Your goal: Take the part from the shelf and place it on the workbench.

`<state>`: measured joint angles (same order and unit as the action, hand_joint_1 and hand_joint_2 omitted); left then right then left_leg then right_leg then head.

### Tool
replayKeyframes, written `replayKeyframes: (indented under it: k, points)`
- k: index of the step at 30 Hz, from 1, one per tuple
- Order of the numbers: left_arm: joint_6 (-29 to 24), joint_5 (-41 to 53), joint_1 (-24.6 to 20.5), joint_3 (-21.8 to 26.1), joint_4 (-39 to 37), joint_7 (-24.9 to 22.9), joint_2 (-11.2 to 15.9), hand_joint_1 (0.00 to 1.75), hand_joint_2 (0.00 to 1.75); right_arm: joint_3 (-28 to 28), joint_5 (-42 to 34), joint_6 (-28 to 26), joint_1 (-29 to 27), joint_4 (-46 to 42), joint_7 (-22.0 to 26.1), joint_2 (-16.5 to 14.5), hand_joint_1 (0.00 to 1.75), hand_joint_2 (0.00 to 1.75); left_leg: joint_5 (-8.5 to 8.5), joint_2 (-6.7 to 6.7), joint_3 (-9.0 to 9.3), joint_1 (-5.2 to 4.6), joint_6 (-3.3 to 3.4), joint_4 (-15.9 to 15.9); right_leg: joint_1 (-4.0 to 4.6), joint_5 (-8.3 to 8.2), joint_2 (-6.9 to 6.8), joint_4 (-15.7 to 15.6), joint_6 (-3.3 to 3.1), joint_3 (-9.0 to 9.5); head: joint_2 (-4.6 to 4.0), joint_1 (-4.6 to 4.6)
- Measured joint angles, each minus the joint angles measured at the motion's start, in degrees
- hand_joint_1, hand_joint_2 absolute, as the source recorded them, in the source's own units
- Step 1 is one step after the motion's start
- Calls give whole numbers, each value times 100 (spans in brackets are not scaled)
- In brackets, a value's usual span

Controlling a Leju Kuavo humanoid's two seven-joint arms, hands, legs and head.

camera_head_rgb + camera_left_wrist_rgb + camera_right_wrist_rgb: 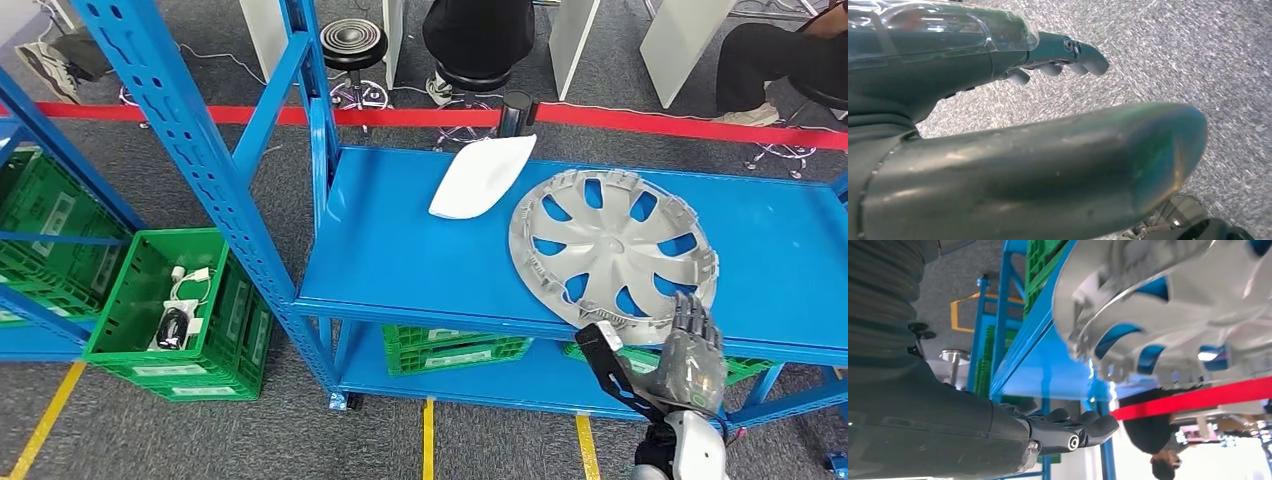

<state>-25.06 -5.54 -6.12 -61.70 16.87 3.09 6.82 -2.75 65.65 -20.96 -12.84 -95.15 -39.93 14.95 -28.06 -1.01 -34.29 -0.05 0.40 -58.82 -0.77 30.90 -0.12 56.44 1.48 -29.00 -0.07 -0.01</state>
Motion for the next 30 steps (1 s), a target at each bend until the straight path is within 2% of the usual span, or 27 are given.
replayKeyframes:
  k: [9,13,17,24,30]
  points:
    - [11,-44,-1,0,-14,22,-58,0,0,111,100,-77,-55,-127,0,14,0,175,-1,43,3,0,0,1,1,0,10,1,0,9,0,0]
    - [23,-53,-1,0,-33,31,-77,0,0,54,90,-187,85,-148,0,28,0,175,-6,93,8,-1,2,3,2,-2,29,3,-1,11,0,1]
    - [62,-25,-12,0,-46,51,-99,0,0,-115,84,-26,474,-209,2,100,0,175,-11,143,25,-2,4,4,2,-7,60,5,-1,15,0,1]
    - [87,114,-22,-3,-52,103,-146,0,0,-456,-185,825,1559,-169,1,419,0,175,-13,186,35,-3,7,3,2,-19,88,7,-6,15,0,2]
    - [90,127,-23,-12,-52,105,-183,0,0,-696,-368,868,2015,-40,2,658,0,175,-14,168,32,-3,7,2,2,-18,86,7,-5,15,0,3]
